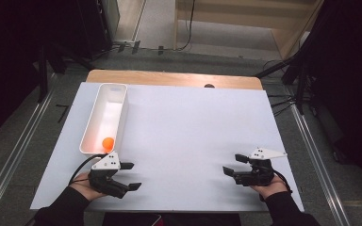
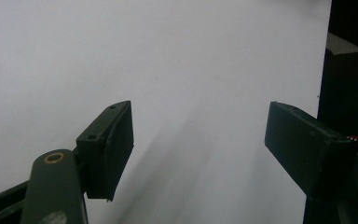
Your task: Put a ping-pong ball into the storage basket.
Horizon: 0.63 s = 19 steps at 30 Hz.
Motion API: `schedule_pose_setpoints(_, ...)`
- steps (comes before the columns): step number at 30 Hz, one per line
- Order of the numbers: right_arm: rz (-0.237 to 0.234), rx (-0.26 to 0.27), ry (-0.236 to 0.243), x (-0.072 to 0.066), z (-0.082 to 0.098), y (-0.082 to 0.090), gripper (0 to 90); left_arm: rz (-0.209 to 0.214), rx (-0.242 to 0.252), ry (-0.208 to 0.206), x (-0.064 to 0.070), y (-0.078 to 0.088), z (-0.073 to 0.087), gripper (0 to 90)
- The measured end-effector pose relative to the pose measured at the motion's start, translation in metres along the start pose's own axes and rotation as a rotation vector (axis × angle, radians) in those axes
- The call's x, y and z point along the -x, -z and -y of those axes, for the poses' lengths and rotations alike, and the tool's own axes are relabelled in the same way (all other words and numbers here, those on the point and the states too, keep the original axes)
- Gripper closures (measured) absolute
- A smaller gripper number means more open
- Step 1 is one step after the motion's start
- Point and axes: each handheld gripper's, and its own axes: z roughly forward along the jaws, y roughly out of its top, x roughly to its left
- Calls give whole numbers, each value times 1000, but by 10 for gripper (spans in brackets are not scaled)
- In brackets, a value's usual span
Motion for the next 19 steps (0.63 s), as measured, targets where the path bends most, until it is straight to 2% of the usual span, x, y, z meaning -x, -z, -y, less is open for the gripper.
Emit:
schedule_pose_setpoints(17,-14,13,5,-2,-1,1,214,4,-10,10,-1,-2,1,241)
schedule_pose_setpoints(19,-11,28,5,-2,-1,2,214,5,-12,5,-1,-2,1,241)
